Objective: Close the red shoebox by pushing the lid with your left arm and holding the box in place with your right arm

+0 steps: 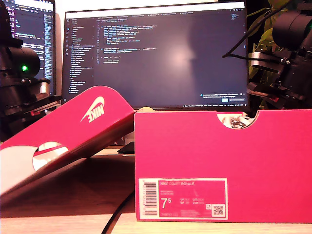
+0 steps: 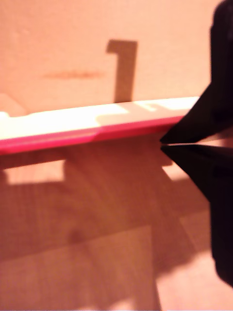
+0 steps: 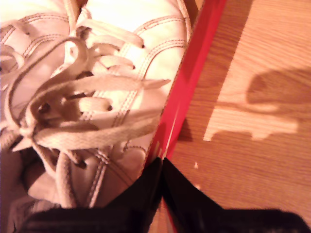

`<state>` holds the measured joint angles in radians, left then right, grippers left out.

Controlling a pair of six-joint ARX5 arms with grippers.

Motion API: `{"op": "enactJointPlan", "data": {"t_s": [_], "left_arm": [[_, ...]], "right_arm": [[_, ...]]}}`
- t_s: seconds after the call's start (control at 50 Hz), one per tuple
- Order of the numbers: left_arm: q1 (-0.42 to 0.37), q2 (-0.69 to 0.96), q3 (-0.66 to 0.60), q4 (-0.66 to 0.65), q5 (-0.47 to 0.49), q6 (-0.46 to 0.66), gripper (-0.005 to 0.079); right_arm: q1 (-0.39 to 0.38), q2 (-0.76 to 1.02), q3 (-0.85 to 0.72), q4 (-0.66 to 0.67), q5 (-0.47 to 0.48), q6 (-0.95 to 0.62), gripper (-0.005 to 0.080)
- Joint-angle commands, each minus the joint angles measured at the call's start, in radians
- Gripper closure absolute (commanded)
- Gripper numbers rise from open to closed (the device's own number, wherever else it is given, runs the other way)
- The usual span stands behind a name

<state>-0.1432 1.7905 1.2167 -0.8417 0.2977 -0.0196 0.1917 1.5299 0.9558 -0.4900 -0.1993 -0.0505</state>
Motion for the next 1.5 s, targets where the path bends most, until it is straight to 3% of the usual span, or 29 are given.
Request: {"op": "enactJointPlan", "data": {"t_s": [0.0, 0.44, 0.6, 0.76, 1.06, 1.32, 1.48], "left_arm": [[-0.009, -0.001, -0.006, -0.007, 0.019, 0.029, 0.0762], [-0.010, -0.229, 0.047, 0.003, 0.061, 0.019, 0.0762], [0.000, -0.234, 0.047, -0.019, -0.127, 0.021, 0.0762], [0.040, -0.197, 0.047, -0.018, -0.133, 0.029, 0.0762], [0.076, -0.082, 0.046, -0.021, -0.052, 0.047, 0.0762], [0.086, 0.018, 0.046, -0.018, -0.040, 0.056, 0.0762], [0.104, 0.068, 0.046, -0.015, 0.037, 0.065, 0.0762]], "right_arm": [[0.035, 0.012, 0.005, 0.007, -0.020, 0.000, 0.0764], [0.035, 0.012, 0.005, 0.022, -0.020, -0.003, 0.0764], [0.035, 0.012, 0.005, 0.021, -0.020, -0.003, 0.0764], [0.035, 0.012, 0.005, 0.026, -0.020, -0.003, 0.0764], [0.035, 0.012, 0.005, 0.038, -0.019, -0.003, 0.0764], [0.035, 0.012, 0.005, 0.038, -0.019, -0.003, 0.0764], [0.035, 0.012, 0.005, 0.040, -0.019, -0.004, 0.0764]]}}
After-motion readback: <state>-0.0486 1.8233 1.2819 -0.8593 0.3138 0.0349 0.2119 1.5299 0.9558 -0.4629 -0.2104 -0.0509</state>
